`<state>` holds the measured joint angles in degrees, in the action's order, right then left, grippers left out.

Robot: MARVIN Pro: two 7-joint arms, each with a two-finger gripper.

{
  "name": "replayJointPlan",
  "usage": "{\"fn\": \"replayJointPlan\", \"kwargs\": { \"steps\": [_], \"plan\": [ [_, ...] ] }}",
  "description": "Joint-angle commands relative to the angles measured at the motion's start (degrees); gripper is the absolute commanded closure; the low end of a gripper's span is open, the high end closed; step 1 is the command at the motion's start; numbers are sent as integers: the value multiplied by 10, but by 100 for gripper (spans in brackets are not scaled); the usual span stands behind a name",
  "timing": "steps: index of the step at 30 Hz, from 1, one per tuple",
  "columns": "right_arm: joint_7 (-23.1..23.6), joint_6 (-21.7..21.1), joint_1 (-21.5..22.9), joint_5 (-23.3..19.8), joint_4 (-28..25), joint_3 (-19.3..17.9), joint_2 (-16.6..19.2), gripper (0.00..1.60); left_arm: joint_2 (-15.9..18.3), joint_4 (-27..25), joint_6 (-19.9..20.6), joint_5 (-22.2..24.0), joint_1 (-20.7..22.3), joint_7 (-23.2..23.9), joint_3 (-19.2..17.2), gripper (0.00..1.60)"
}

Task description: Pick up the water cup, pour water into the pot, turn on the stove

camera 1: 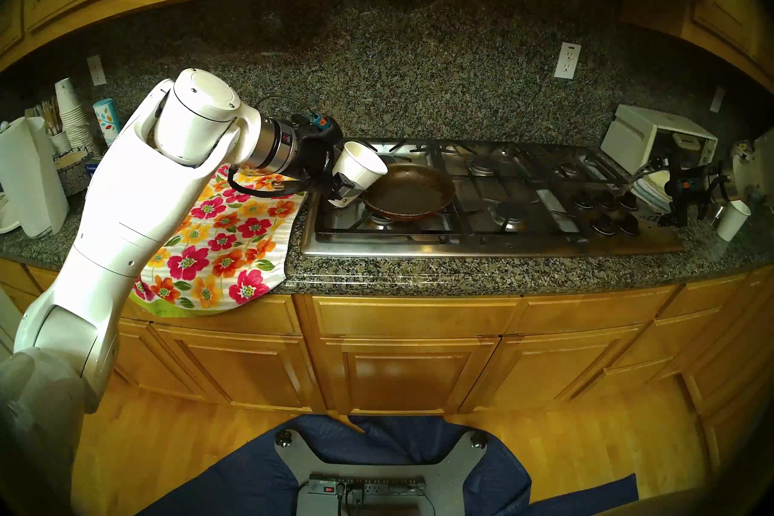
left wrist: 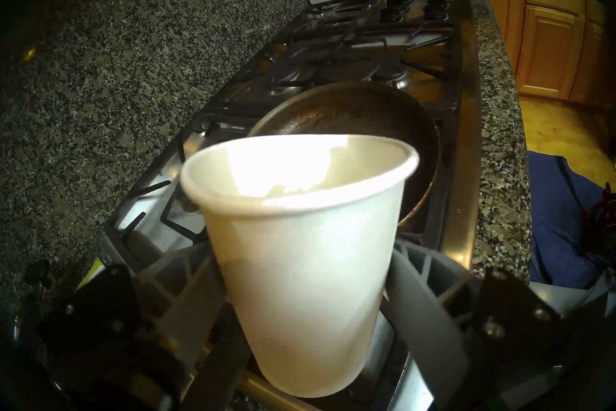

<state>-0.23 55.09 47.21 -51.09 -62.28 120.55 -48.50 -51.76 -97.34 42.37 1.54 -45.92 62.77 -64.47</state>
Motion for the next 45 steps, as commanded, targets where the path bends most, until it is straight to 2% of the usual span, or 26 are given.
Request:
{"fn": "replayJointPlan", "kwargs": {
  "steps": [1, 2, 4, 6, 7, 10, 11, 12, 22, 34, 35, 37, 38, 39, 41, 42, 44, 45],
  "plan": [
    [-5, -1, 14, -3, 11, -1, -4, 0, 25, -2, 1, 23, 70, 71, 19, 46],
    [-5, -1, 14, -3, 11, -1, -4, 0, 26, -9, 0, 27, 61, 56, 15, 46],
    [-5, -1, 14, -3, 11, -1, -4, 0, 32, -3, -2, 29, 77, 66, 30, 46],
    [-5, -1, 14, -3, 11, -1, -4, 0, 32, -7, -5, 31, 70, 53, 25, 44],
    [-5, -1, 14, -3, 11, -1, -4, 0, 35, 0, -4, 33, 84, 64, 35, 43],
    [-5, -1, 14, -3, 11, -1, -4, 0, 36, 0, -8, 34, 85, 58, 36, 43],
    [-5, -1, 14, -3, 11, -1, -4, 0, 40, 8, -8, 34, 101, 71, 48, 43],
    [-5, -1, 14, -3, 11, -1, -4, 0, 38, 1, -11, 35, 88, 55, 38, 43],
    [-5, -1, 14, -3, 11, -2, -4, 0, 43, 30, -26, 40, 133, 75, 74, 43],
    [-5, -1, 14, -3, 11, -2, -4, 0, 19, 75, -39, 34, 163, 83, 96, 45],
    [-5, -1, 14, -3, 11, -2, -4, 0, 20, 84, -41, 33, 177, 95, 108, 45],
    [-5, -1, 14, -3, 11, -2, -4, 0, 15, 84, -43, 33, 171, 86, 104, 44],
    [-5, -1, 14, -3, 11, -2, -4, 0, 15, 95, -43, 31, 189, 102, 119, 44],
    [-5, -1, 14, -3, 11, -2, -4, 0, 13, 90, -46, 31, 179, 91, 112, 44],
    [-5, -1, 14, -3, 11, -2, -4, 0, 12, 103, -50, 27, 197, 105, 131, 43],
    [-5, -1, 14, -3, 11, -2, -4, 0, 10, 97, -53, 26, 185, 93, 122, 44],
    [-5, -1, 14, -3, 11, -2, -4, 0, 12, 108, -56, 25, 205, 110, 143, 44],
    [-5, -1, 14, -3, 11, -2, -4, 0, 10, 104, -58, 24, 197, 101, 138, 45]
  ]
}}
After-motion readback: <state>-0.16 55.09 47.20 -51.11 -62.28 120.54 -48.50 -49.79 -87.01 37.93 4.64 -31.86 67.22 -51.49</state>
